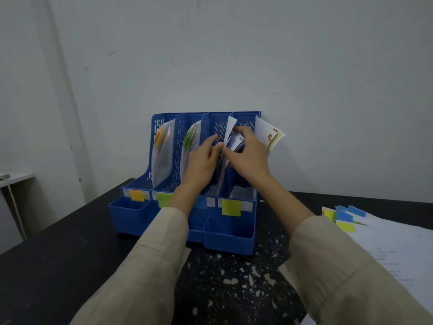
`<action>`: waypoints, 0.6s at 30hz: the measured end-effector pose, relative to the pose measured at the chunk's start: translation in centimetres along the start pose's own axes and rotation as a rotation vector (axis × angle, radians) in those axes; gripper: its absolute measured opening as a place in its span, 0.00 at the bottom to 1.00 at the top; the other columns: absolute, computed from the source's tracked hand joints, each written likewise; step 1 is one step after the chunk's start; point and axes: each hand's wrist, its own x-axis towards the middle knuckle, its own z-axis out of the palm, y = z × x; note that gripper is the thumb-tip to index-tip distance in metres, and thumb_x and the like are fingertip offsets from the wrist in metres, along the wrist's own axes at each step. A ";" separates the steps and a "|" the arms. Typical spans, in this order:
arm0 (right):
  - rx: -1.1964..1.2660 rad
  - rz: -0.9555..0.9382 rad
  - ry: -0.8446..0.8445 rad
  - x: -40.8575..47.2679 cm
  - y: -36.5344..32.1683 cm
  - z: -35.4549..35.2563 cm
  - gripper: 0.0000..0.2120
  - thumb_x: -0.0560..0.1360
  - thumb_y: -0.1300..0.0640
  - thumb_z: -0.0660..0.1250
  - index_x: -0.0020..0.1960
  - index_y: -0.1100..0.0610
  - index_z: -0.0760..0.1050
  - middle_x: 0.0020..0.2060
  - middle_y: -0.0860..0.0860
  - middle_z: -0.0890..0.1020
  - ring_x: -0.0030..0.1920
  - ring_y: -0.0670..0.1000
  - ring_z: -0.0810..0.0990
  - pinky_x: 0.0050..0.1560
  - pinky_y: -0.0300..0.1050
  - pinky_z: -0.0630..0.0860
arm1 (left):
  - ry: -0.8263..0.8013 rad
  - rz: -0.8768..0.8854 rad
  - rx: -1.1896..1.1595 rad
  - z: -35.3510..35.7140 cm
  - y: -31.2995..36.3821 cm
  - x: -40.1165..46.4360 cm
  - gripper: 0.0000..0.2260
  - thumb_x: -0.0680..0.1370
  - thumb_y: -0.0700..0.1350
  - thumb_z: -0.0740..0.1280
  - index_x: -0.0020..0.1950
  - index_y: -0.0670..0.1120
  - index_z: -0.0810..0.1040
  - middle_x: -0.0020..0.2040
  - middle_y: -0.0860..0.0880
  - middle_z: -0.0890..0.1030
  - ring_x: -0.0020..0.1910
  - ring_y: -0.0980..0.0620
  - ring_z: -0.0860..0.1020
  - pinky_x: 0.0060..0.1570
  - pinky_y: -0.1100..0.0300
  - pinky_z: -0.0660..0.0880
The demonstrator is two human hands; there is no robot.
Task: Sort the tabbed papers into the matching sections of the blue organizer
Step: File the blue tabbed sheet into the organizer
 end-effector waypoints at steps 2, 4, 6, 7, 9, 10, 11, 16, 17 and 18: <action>-0.013 -0.006 0.002 0.1 0.0 -0.1 0.22 0.73 0.61 0.68 0.66 0.58 0.69 0.60 0.53 0.77 0.54 0.47 0.75 0.46 0.26 0.64 | -0.045 0.004 0.008 -0.2 -0.1 0.1 0.21 0.81 0.47 0.60 0.73 0.44 0.64 0.58 0.43 0.79 0.57 0.48 0.78 0.58 0.51 0.75; -0.028 -0.014 -0.005 0.2 0.0 -0.2 0.22 0.73 0.65 0.67 0.66 0.59 0.70 0.59 0.54 0.78 0.51 0.46 0.74 0.41 0.22 0.65 | -0.124 -0.014 -0.014 -0.5 -0.2 0.1 0.24 0.80 0.46 0.62 0.74 0.45 0.61 0.63 0.42 0.76 0.61 0.48 0.75 0.61 0.53 0.73; -0.034 -0.014 -0.023 0.2 -0.1 -0.3 0.23 0.72 0.68 0.65 0.67 0.60 0.70 0.60 0.54 0.77 0.48 0.45 0.72 0.40 0.23 0.65 | -0.196 -0.034 -0.049 -0.7 -0.4 -0.1 0.25 0.79 0.44 0.63 0.75 0.46 0.60 0.65 0.42 0.75 0.63 0.49 0.74 0.61 0.56 0.73; -0.025 -0.016 -0.028 0.2 0.0 -0.4 0.24 0.72 0.68 0.64 0.67 0.59 0.70 0.60 0.54 0.77 0.45 0.45 0.72 0.40 0.26 0.65 | -0.213 -0.026 -0.036 -0.8 -0.5 -0.1 0.25 0.80 0.44 0.63 0.75 0.46 0.60 0.65 0.42 0.75 0.62 0.49 0.74 0.59 0.58 0.73; -0.004 -0.022 -0.024 0.3 0.1 -0.3 0.24 0.73 0.67 0.64 0.68 0.58 0.71 0.60 0.55 0.78 0.39 0.43 0.71 0.40 0.30 0.68 | -0.217 0.018 0.021 -0.8 -0.7 -0.2 0.23 0.80 0.43 0.62 0.75 0.46 0.61 0.63 0.43 0.76 0.61 0.50 0.75 0.54 0.64 0.73; -0.008 -0.027 -0.020 0.3 0.1 -0.2 0.23 0.73 0.67 0.64 0.68 0.57 0.71 0.59 0.55 0.79 0.35 0.41 0.70 0.39 0.29 0.67 | -0.213 0.031 0.044 -0.8 -0.7 -0.3 0.23 0.81 0.43 0.61 0.75 0.47 0.60 0.62 0.43 0.77 0.59 0.51 0.76 0.51 0.67 0.73; -0.022 -0.032 -0.015 0.3 0.2 0.0 0.23 0.73 0.66 0.64 0.68 0.57 0.71 0.57 0.56 0.80 0.33 0.39 0.68 0.37 0.28 0.67 | -0.210 0.035 0.060 -0.7 -0.7 -0.3 0.23 0.81 0.43 0.61 0.75 0.47 0.59 0.62 0.44 0.77 0.59 0.51 0.76 0.50 0.68 0.72; -0.042 -0.025 -0.006 0.3 0.1 0.1 0.25 0.72 0.68 0.63 0.68 0.57 0.70 0.59 0.54 0.78 0.37 0.45 0.72 0.38 0.31 0.69 | -0.262 -0.033 0.016 -0.4 -0.5 -0.5 0.29 0.80 0.46 0.62 0.77 0.47 0.53 0.64 0.42 0.76 0.61 0.48 0.76 0.58 0.60 0.73; -0.036 -0.019 -0.006 0.4 0.2 0.1 0.24 0.72 0.68 0.63 0.68 0.57 0.70 0.56 0.53 0.79 0.39 0.46 0.73 0.40 0.32 0.69 | -0.262 -0.020 0.039 -0.5 -0.6 -0.4 0.26 0.80 0.45 0.61 0.77 0.46 0.56 0.58 0.41 0.79 0.56 0.48 0.78 0.51 0.67 0.74; -0.034 -0.010 -0.006 0.4 0.3 0.1 0.24 0.73 0.67 0.63 0.68 0.58 0.70 0.49 0.51 0.79 0.38 0.45 0.72 0.41 0.32 0.69 | -0.239 -0.005 0.073 -0.6 -0.7 -0.4 0.23 0.81 0.43 0.59 0.75 0.44 0.60 0.49 0.42 0.80 0.46 0.50 0.79 0.40 0.72 0.72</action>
